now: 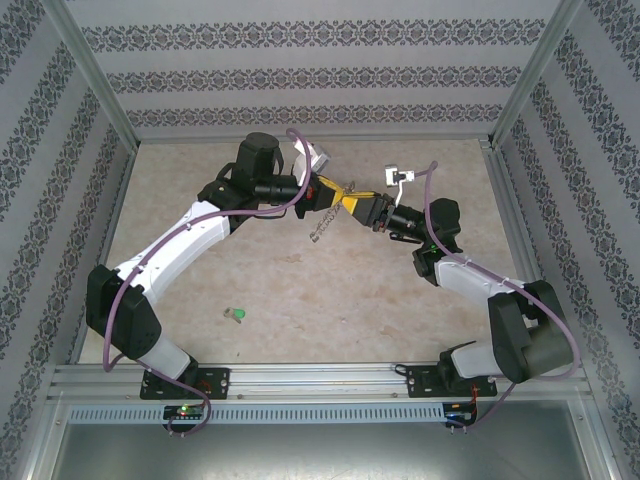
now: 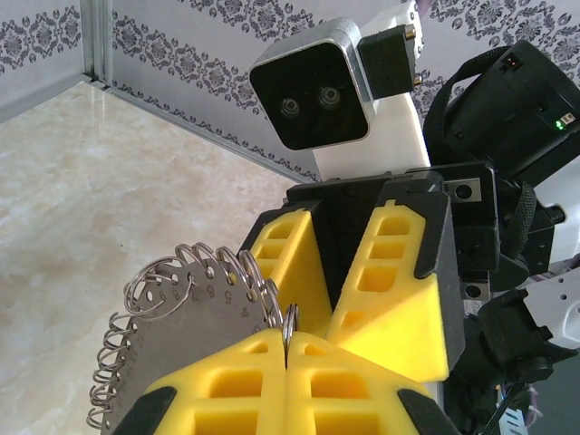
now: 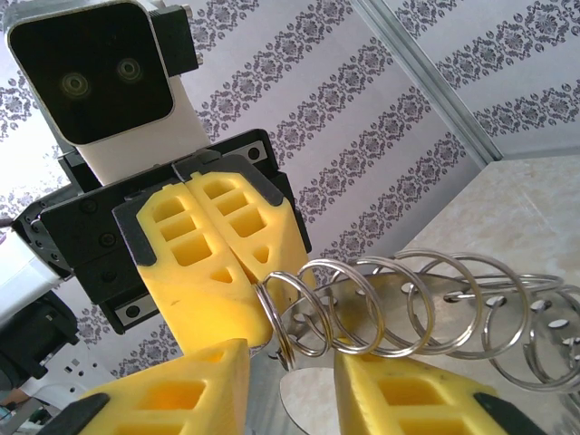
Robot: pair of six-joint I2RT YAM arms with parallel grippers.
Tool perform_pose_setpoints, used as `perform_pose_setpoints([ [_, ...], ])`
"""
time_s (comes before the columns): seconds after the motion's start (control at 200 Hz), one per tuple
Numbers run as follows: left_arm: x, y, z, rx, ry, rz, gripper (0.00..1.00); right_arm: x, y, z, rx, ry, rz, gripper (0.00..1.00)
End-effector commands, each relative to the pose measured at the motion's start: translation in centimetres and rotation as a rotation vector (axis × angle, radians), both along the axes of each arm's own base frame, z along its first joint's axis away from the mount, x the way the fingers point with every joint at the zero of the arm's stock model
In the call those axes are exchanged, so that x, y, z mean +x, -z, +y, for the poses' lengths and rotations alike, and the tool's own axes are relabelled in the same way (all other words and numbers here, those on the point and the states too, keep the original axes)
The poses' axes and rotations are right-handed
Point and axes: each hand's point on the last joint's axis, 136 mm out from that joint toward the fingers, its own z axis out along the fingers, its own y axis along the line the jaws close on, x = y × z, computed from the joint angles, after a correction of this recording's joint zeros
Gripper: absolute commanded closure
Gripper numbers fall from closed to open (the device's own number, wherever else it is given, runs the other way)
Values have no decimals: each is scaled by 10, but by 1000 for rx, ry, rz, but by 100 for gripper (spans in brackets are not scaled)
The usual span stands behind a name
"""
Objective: Put the keys on the keyring
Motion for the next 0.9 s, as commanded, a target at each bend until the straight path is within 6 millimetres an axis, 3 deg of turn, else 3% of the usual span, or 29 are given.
perform_pose_setpoints([
  [0.0,-8,-19,-2,-47,30,-50,100,-2,-26,-4,32,15,-106,73],
  [0.21,-6,-15,-3,-41,25,-42,100,-5,-31,-6,36,17,-118,81],
  [0.405,-3,-9,-2,-27,12,-39,100,-8,-36,-8,43,24,-123,74],
  [0.58,-2,-8,-2,-24,10,-38,100,-8,-37,-8,44,23,-124,75],
  [0.894,-2,-4,-5,-21,22,-26,100,-4,-37,-7,45,26,-120,94],
])
